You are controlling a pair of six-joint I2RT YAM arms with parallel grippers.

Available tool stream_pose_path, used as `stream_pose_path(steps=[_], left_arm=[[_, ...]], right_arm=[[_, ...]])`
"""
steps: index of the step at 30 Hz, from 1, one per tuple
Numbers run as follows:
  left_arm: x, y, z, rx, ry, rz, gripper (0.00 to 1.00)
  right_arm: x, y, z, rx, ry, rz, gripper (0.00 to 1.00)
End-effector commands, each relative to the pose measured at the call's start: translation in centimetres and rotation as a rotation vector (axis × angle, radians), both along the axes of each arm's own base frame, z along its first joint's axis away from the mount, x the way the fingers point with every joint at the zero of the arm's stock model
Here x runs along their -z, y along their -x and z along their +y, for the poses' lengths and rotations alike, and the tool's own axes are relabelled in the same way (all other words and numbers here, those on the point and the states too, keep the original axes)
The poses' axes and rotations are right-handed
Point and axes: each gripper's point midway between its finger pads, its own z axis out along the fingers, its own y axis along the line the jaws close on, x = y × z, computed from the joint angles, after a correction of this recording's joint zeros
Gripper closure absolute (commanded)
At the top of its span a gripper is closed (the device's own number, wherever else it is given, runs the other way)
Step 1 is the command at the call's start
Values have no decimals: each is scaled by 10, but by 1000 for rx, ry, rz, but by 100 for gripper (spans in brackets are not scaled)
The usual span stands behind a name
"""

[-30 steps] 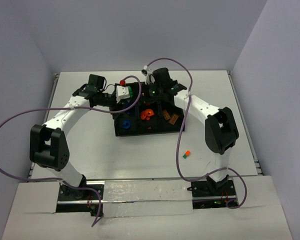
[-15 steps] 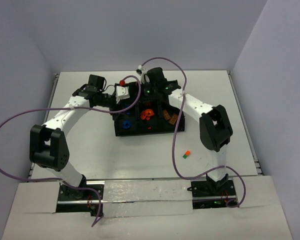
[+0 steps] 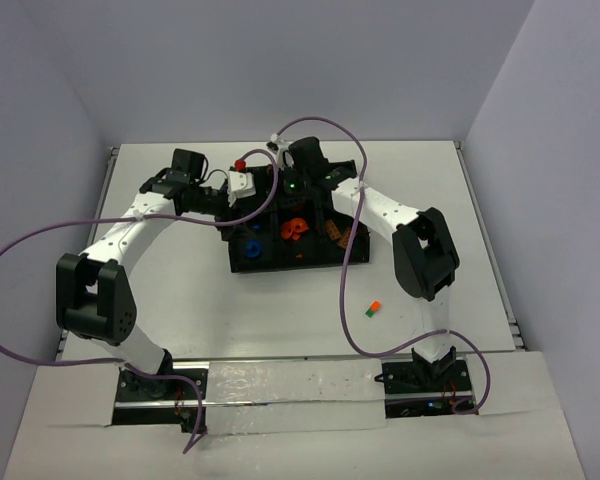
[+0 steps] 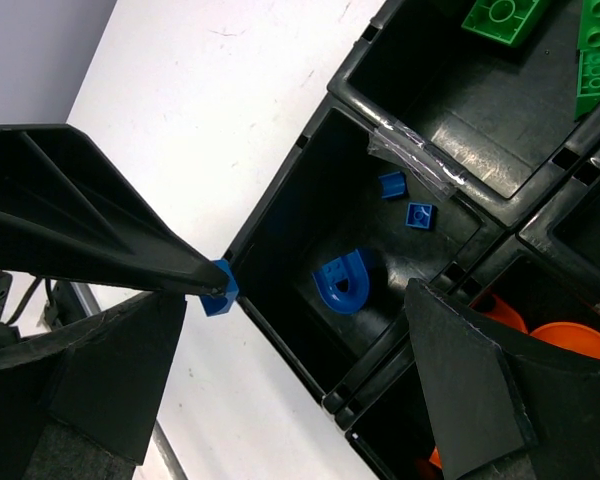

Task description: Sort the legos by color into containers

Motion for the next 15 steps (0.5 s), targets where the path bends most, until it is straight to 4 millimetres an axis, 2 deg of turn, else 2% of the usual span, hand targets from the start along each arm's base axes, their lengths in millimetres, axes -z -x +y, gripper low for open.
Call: stream_pose_path(steps=[1,15], left_arm=[[-30,8,-5,36,61,-40,12],[-38,9,-3,37,62,-47,12]], right_arm=[[2,-17,2,24,26,-58,4],[14,-19,-6,47,74,-54,4]])
